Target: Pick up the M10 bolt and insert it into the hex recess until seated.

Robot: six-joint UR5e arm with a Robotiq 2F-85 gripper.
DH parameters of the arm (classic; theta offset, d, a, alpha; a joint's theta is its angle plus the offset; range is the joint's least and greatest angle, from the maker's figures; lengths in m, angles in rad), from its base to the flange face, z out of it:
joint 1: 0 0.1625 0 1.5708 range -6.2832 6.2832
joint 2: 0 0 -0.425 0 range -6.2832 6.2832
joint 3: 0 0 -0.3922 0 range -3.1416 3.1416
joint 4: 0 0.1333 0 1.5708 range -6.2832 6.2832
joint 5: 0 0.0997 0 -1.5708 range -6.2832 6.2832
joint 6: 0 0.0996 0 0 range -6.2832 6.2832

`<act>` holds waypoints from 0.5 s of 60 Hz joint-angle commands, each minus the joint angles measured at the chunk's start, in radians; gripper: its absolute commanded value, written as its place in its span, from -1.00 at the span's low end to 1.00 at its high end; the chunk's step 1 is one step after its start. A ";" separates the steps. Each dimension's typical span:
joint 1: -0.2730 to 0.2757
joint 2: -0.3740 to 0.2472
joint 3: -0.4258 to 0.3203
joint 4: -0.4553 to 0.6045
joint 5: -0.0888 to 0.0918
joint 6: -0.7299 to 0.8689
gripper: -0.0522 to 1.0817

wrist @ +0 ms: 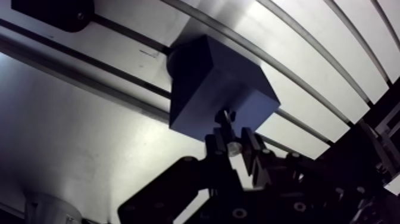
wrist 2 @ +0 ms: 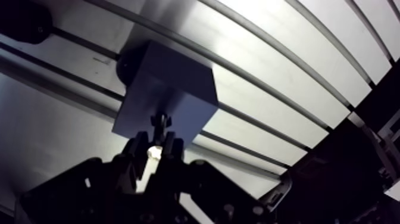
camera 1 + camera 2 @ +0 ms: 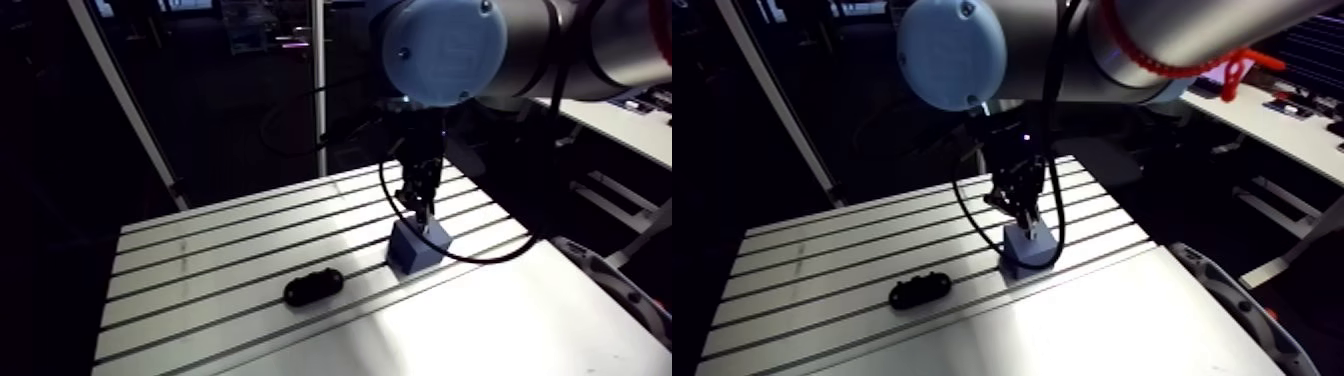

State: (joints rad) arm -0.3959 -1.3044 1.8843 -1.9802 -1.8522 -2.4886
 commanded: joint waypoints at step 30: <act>0.000 0.002 -0.007 -0.001 0.001 -0.005 0.99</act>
State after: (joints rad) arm -0.3959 -1.3033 1.8763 -1.9812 -1.8509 -2.4936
